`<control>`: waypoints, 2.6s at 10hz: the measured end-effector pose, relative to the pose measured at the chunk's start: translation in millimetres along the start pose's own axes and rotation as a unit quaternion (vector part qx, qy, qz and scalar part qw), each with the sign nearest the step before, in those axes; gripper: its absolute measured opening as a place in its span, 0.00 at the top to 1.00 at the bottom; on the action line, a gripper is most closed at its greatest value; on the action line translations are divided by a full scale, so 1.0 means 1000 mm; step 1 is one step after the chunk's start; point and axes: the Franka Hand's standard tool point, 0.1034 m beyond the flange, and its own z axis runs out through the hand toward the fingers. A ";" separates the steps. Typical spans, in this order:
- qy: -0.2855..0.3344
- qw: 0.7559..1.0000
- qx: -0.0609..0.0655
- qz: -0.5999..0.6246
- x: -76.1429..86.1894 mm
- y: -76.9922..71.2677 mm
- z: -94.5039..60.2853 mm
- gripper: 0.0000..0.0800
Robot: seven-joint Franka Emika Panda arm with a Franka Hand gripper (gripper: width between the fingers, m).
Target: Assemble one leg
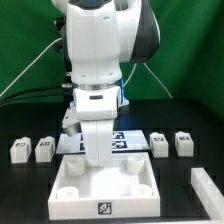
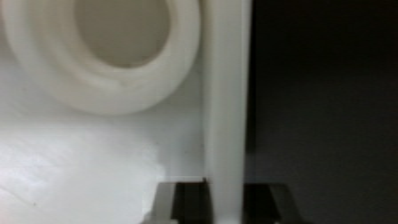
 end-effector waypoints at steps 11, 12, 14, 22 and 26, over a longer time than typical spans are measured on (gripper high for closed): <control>0.027 0.999 -0.026 -0.017 0.068 0.056 -0.001 0.92; 0.027 0.999 -0.024 -0.008 0.068 0.056 -0.001 0.92; 0.027 0.999 -0.024 -0.006 0.067 0.056 0.000 0.92; 0.027 0.999 -0.023 -0.004 0.066 0.056 0.000 0.19; 0.027 0.999 -0.024 -0.003 0.064 0.056 -0.001 0.19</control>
Offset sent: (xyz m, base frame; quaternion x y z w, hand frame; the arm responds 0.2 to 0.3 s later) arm 0.0350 0.0611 -0.0011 -0.0089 0.0231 -0.0176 0.9995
